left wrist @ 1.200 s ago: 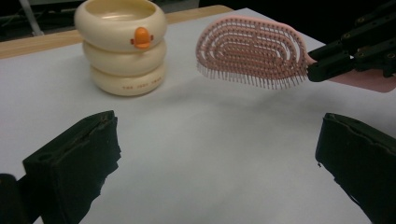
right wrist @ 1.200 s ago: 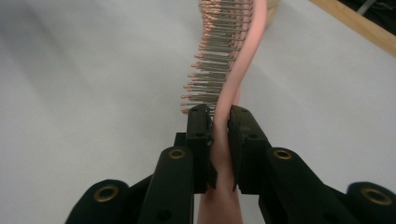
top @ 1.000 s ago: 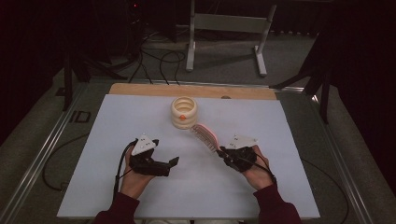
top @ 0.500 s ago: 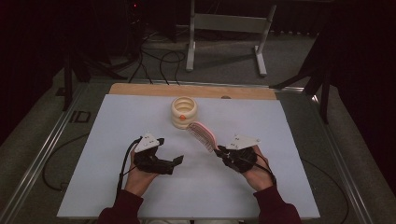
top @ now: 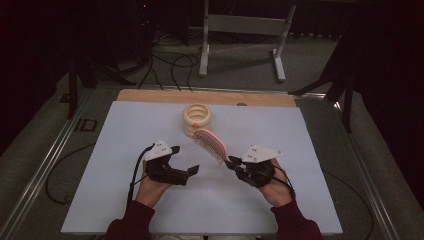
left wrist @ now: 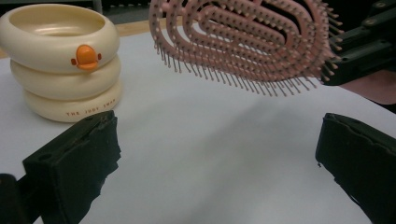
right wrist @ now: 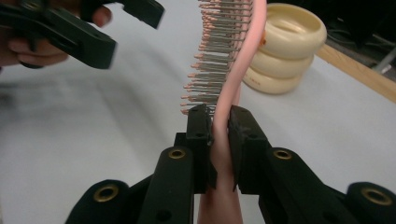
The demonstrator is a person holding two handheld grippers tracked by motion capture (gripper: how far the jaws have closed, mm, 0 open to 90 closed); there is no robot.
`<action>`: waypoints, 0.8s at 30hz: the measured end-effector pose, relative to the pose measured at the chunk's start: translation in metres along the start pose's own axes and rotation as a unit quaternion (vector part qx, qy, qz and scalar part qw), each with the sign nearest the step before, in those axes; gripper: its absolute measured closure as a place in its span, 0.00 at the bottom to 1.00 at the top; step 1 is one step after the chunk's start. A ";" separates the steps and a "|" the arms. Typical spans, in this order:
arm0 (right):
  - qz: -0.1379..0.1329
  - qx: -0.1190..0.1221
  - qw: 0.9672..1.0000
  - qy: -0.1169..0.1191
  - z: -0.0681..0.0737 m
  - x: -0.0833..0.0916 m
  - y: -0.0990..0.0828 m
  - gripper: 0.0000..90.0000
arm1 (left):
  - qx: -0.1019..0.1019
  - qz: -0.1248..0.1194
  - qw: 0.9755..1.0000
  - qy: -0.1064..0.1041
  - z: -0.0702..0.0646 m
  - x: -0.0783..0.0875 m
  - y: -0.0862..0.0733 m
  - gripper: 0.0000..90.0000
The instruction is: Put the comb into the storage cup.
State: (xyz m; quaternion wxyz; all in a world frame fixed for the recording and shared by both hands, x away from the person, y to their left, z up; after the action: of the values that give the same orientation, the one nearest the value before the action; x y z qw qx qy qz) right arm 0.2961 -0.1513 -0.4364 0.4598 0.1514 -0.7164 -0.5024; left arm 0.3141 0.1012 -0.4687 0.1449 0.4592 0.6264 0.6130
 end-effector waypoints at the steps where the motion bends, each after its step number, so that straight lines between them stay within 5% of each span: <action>1: 0.000 0.000 1.000 0.000 0.000 0.000 0.000 0.88 | 0.001 0.000 1.000 0.000 0.001 0.000 0.000 0.00; 10: -0.032 0.002 0.999 0.028 0.011 0.006 0.009 0.89 | 0.008 -0.015 1.000 -0.017 0.004 0.000 0.005 0.00; 24: -0.071 -0.009 0.995 0.071 0.015 0.012 0.015 0.89 | -0.026 -0.035 0.997 -0.067 -0.007 0.000 0.024 0.00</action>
State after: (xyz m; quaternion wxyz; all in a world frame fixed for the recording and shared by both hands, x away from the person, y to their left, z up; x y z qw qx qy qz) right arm 0.2813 -0.1438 -0.4182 0.4744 0.2333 -0.6649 -0.5277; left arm 0.3181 0.0923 -0.4459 0.2197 0.4733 0.6149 0.5913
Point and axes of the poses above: each handheld gripper's, and its own axes: x roughly backward along the jaws, y roughly out of its top, z roughly to its left, the point moved 3 cm from there along -x, roughly forward along the jaws, and after that the axes turned 2 degrees about -z, right-handed, at the moved point
